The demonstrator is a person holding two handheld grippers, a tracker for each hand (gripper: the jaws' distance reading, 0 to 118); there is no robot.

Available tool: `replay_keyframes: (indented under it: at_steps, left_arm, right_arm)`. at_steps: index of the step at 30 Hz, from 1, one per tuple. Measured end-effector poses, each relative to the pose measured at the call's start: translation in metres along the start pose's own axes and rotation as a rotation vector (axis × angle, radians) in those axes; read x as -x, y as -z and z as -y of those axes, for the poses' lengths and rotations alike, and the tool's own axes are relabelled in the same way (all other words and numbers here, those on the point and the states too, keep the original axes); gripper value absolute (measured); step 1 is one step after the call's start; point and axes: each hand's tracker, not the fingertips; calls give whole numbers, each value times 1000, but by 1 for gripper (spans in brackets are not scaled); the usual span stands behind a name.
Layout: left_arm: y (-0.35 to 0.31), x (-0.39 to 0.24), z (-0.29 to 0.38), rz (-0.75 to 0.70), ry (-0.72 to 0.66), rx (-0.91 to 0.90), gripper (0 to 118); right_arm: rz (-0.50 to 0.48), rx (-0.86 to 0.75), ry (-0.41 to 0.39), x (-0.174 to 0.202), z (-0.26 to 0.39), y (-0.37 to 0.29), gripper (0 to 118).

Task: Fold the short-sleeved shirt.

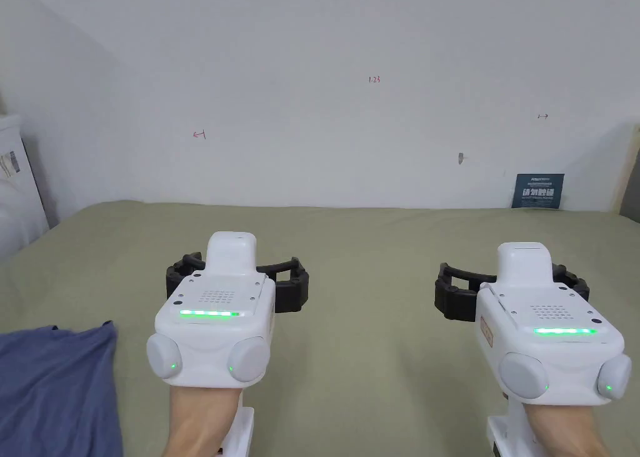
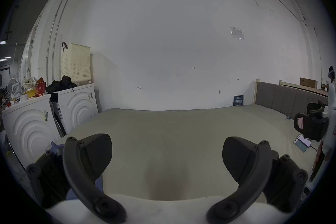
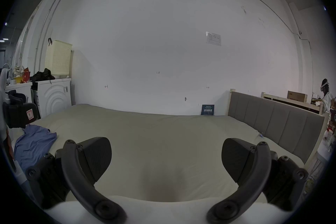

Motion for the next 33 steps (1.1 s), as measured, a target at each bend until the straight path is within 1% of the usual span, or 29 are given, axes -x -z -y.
replay_keyframes:
  at_steps: [29,33]
  left_arm:
    - [-11,1,-3,1,-10,1,118]
    - [-4,3,0,0,-9,0,118]
  right_arm:
    - [13,-6,-9,2,0,0,118]
    - [13,-4,-5,2,0,0,118]
